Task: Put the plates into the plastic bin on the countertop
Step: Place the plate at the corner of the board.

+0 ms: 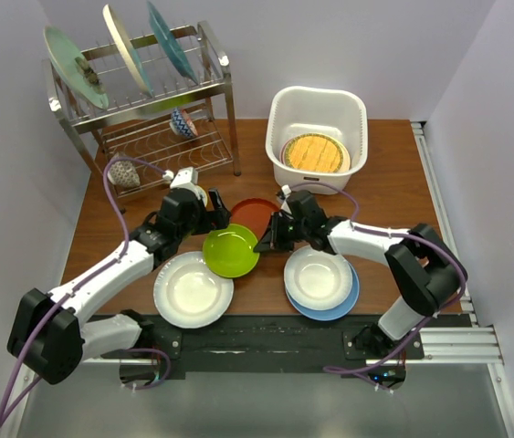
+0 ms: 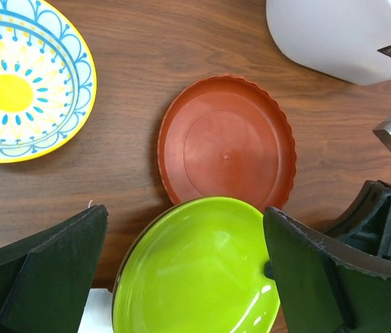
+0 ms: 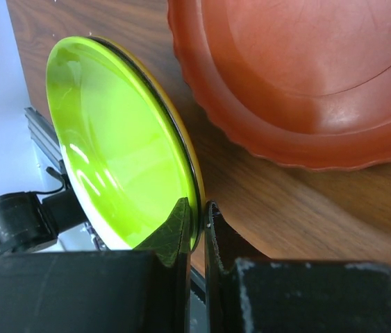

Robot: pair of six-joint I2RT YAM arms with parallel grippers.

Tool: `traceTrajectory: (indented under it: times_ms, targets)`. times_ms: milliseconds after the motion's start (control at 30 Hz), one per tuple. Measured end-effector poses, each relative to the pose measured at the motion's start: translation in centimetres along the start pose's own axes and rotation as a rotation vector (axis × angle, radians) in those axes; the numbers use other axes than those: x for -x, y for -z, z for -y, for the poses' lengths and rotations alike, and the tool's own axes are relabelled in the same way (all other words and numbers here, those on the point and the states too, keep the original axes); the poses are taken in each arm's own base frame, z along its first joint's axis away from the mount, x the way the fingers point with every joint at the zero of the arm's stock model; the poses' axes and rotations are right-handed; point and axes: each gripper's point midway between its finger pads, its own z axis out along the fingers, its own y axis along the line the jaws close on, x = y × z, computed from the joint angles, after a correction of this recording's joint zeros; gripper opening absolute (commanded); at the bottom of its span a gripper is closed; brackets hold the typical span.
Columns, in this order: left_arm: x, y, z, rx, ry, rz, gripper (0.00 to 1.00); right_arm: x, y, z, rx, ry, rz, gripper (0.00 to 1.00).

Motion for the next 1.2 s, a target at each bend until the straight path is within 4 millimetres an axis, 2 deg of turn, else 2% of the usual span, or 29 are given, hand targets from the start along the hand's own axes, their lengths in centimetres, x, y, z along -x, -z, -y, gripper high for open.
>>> traceTrajectory:
  times_ms: [100,233,367,467,500,600,633,700,967,1100,1200]
  targets:
    - [-0.3,-0.2,-0.2,0.005,0.0,-0.007,0.99,-0.3,0.0,-0.4,-0.004,0.017,-0.019,0.0]
    - [-1.0,-0.4,-0.7,0.017,-0.003,-0.024,0.99,-1.2,-0.9,-2.0,0.015,0.068,-0.068,0.0]
    - [-1.4,-0.6,-0.9,0.024,-0.004,-0.034,0.99,-3.6,-2.6,-3.1,0.032,0.107,-0.151,0.03]
    - [-1.6,-0.6,-1.0,0.027,-0.005,-0.038,0.99,-5.3,-3.2,-3.8,0.053,0.122,-0.208,0.11]
    - [-1.6,-0.6,-1.0,0.027,-0.005,-0.037,0.99,-5.6,-3.3,-3.9,0.054,0.127,-0.217,0.19]
    - [-1.6,-0.6,-1.0,0.027,-0.005,-0.038,0.99,-5.9,-3.3,-4.0,0.057,0.133,-0.225,0.35]
    - [-1.6,-0.6,-1.1,0.027,-0.005,-0.038,0.99,-5.8,-3.3,-4.1,0.058,0.135,-0.221,0.43]
    - [-1.6,-0.6,-1.1,0.027,-0.005,-0.038,0.99,-5.7,-3.1,-4.0,0.053,0.141,-0.213,0.5]
    - [-1.7,-0.6,-1.1,0.028,-0.005,-0.038,0.99,-3.6,-1.1,-4.4,-0.001,0.178,-0.11,0.59]
    - [-1.7,-0.6,-1.1,0.028,-0.005,-0.038,0.99,-0.9,0.4,-3.7,-0.052,0.183,-0.017,0.59]
    - [-1.7,-0.6,-1.1,0.027,-0.005,-0.039,0.99,1.9,1.3,-1.8,-0.108,0.155,0.055,0.6]
